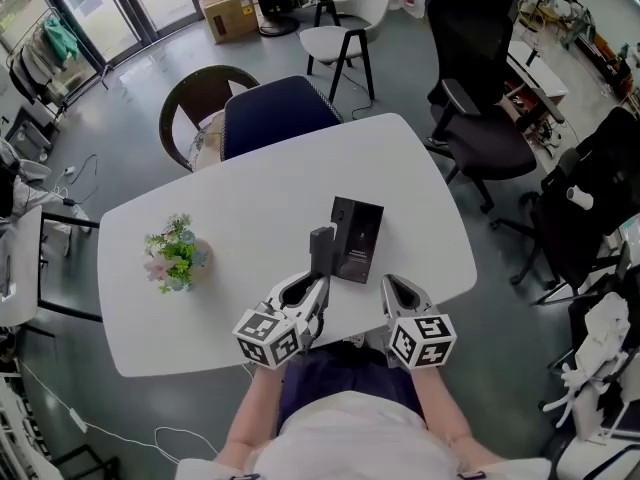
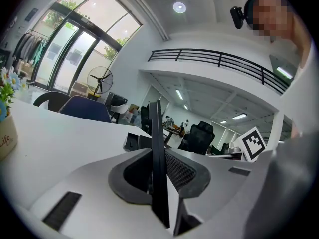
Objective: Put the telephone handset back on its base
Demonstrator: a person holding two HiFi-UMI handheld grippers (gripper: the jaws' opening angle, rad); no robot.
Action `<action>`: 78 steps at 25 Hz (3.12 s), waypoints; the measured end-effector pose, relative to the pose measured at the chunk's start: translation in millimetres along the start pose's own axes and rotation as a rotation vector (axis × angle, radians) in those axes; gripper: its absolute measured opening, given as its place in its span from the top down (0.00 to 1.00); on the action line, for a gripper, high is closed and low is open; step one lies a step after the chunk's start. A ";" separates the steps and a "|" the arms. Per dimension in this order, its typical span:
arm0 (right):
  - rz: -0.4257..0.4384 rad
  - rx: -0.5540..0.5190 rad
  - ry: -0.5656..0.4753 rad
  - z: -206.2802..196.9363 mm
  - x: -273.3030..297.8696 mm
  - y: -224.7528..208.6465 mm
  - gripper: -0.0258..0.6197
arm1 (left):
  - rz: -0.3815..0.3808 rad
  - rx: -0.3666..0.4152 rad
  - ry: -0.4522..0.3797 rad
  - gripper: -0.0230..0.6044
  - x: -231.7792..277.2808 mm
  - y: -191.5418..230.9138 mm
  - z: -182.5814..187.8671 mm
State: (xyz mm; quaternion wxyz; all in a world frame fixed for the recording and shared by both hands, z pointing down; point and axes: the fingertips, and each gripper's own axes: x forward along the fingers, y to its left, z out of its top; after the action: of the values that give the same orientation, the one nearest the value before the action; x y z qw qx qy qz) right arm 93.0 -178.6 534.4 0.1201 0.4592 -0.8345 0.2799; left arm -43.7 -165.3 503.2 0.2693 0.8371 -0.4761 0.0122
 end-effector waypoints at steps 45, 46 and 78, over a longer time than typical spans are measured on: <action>-0.107 0.063 0.095 -11.8 39.3 -23.7 0.90 | -0.276 -0.299 0.268 0.83 101.5 62.3 -35.6; -0.108 0.063 0.095 -12.0 39.5 -24.3 0.91 | -0.278 -0.309 0.279 0.83 102.2 63.0 -37.4; -0.112 0.067 0.120 -20.2 47.6 -31.1 0.91 | -0.487 -0.448 0.283 0.83 106.5 67.6 -41.6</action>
State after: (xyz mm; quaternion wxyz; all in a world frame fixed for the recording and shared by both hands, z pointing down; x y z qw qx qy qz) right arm 91.6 -213.3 583.8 0.1699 0.4913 -0.7890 0.3275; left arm -30.1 -257.4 598.0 0.5042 0.8362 -0.2117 -0.0411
